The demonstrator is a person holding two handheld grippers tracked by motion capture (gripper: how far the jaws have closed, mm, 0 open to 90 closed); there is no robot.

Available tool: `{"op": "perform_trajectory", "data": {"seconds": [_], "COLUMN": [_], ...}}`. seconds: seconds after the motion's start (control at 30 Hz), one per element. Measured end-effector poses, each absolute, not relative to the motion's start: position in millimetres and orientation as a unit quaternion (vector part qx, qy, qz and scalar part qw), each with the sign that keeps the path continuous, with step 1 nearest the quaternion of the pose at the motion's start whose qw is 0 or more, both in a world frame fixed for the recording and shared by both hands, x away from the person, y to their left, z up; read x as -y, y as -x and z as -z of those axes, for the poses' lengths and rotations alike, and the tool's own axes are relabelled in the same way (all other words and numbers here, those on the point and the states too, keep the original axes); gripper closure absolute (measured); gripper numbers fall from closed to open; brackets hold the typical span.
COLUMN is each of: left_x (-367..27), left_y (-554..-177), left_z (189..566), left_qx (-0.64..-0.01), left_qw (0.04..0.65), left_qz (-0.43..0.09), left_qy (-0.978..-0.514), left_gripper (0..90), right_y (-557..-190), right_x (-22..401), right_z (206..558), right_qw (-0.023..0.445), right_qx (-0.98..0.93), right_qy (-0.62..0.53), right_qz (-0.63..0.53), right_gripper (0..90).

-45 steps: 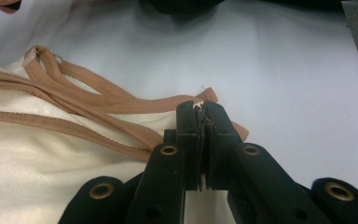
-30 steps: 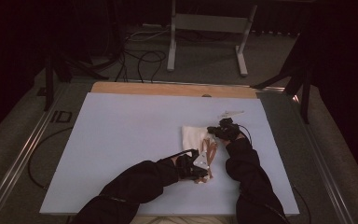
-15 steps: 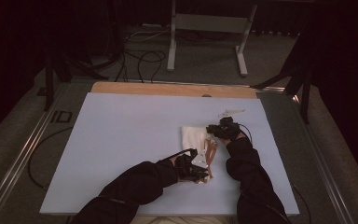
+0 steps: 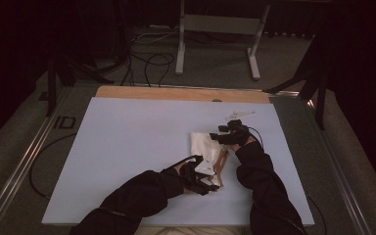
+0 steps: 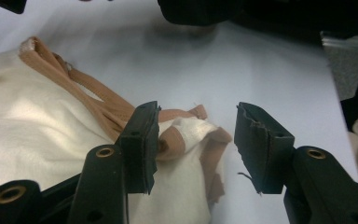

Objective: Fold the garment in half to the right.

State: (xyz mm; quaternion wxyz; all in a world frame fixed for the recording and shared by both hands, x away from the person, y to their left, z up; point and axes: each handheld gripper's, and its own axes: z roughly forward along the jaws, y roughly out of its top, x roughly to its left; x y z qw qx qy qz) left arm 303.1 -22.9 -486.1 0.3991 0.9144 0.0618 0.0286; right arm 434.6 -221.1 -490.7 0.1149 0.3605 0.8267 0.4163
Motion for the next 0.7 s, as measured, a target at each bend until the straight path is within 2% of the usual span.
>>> {"op": "perform_trajectory", "data": {"seconds": [0.17, 0.2, 0.27, 0.33, 0.4, 0.5, 0.6, 0.7], "left_x": [12, 6, 1, -4, -9, -15, -27, -39], "left_y": [-302, -302, -303, -302, -302, -301, -300, -300], "left_z": [476, 471, 469, 467, 466, 466, 465, 463], "left_qx": [-0.072, -0.081, -0.081, -0.079, -0.08, -0.086, -0.098, -0.11], "left_qw": [0.425, 0.435, 0.44, 0.445, 0.444, 0.443, 0.454, 0.464], "left_qz": [-0.03, -0.028, -0.024, -0.028, -0.035, -0.049, -0.055, -0.056], "left_qy": [-0.902, -0.896, -0.894, -0.892, -0.892, -0.891, -0.884, -0.877], "left_gripper": [35.9, 35.9, 28.2, 16.8, 13.6, 0.2, 0.1, 0.2], "right_y": [-430, -429, -422, -417, -413, -406, -398, -387], "right_x": [217, 216, 212, 209, 208, 207, 209, 212], "right_z": [483, 481, 475, 472, 469, 466, 463, 462], "right_qw": [0.111, 0.108, 0.106, 0.105, 0.101, 0.101, 0.093, 0.082], "right_qx": [-0.828, -0.829, -0.831, -0.834, -0.834, -0.835, -0.836, -0.837], "right_qy": [-0.354, -0.351, -0.34, -0.333, -0.328, -0.321, -0.312, -0.303], "right_qz": [-0.42, -0.422, -0.427, -0.427, -0.431, -0.436, -0.442, -0.448], "right_gripper": [36.0, 35.5, 33.9, 32.9, 32.3, 32.5, 35.5, 43.1]}}
